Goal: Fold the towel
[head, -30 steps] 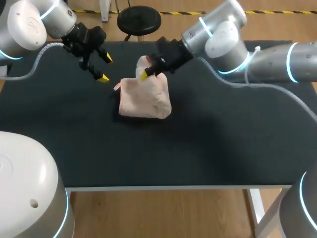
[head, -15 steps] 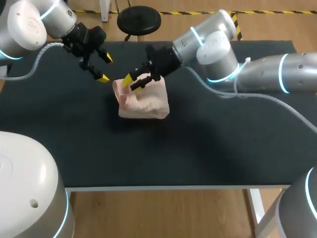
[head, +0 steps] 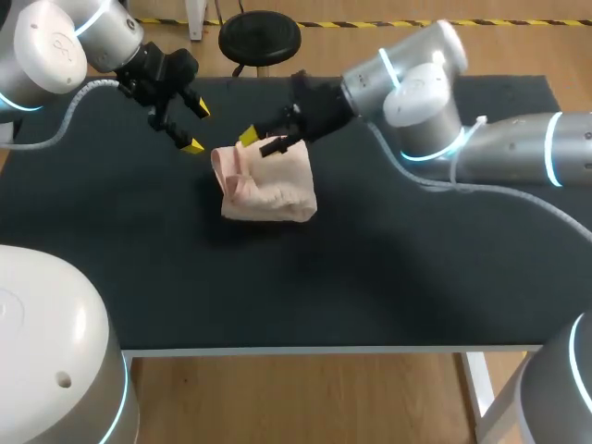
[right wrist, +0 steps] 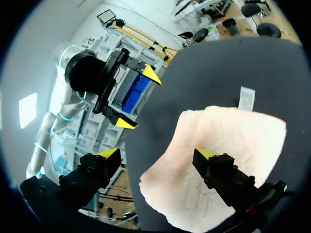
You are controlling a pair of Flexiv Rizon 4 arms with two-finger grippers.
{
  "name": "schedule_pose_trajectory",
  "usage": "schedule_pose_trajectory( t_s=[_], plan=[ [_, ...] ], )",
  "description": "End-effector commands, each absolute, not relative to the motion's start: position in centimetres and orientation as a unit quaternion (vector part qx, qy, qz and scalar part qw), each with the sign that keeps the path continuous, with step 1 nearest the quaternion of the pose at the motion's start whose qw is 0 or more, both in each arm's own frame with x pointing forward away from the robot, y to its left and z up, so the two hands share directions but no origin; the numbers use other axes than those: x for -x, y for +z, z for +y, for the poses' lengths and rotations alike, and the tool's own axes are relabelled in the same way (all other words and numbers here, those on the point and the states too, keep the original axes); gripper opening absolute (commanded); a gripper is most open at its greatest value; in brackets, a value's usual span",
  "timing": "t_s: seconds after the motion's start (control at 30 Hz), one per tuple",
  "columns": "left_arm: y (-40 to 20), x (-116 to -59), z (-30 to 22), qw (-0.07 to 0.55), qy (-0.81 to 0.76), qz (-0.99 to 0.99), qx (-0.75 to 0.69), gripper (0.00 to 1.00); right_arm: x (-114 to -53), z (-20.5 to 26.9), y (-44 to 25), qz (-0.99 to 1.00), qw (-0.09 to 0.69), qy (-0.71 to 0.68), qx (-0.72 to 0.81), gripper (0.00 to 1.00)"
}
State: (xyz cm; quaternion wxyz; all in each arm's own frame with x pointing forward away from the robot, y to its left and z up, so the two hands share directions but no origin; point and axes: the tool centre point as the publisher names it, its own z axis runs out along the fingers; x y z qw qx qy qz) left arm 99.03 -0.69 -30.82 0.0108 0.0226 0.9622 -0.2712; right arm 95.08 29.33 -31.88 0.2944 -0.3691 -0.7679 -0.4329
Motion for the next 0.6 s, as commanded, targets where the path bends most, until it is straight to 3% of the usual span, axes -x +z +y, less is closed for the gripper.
schedule_pose_trajectory(
  t_s=[0.03,0.3,0.6],
  plan=[
    [-30.9,-99.0,-0.6,0.012,-0.273,0.962,-0.023,1.00,-94.9,25.2,-30.4,-0.819,0.202,-0.444,0.301,1.00],
    [-30.9,-99.0,-0.6,0.012,-0.273,0.962,-0.023,1.00,-98.8,19.1,-31.4,-0.816,0.106,-0.537,0.187,1.00],
    [-30.9,-99.0,-0.6,0.012,-0.273,0.962,-0.023,1.00,-100.6,14.3,-32.3,-0.860,0.027,-0.489,0.140,1.00]
  ],
)
